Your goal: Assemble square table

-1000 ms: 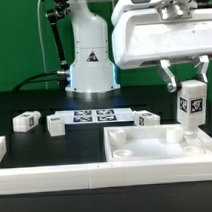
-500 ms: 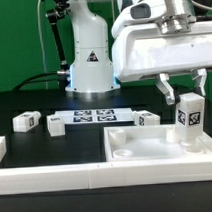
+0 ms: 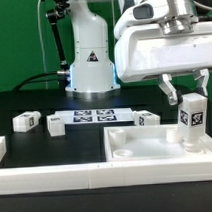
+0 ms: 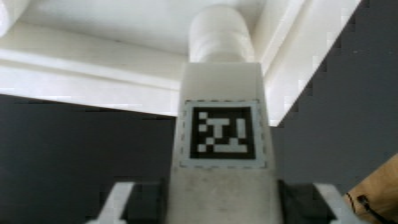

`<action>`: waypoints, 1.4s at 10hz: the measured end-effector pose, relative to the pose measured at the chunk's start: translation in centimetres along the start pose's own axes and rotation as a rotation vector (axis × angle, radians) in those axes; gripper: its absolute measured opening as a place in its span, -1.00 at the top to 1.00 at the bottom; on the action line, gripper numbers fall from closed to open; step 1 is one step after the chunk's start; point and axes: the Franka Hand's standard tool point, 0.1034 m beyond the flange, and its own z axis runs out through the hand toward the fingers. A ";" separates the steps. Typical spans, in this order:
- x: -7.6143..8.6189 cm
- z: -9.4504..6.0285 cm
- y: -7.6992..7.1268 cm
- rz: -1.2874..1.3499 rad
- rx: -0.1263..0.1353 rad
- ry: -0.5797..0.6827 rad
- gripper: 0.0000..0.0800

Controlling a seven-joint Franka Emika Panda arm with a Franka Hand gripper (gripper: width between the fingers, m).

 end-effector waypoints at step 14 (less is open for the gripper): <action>-0.8 1.1 -0.3 -0.003 -0.032 0.142 0.26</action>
Offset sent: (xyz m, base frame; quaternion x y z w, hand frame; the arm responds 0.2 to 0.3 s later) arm 0.0113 0.0055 0.0006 0.0120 0.0035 -0.0013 0.9999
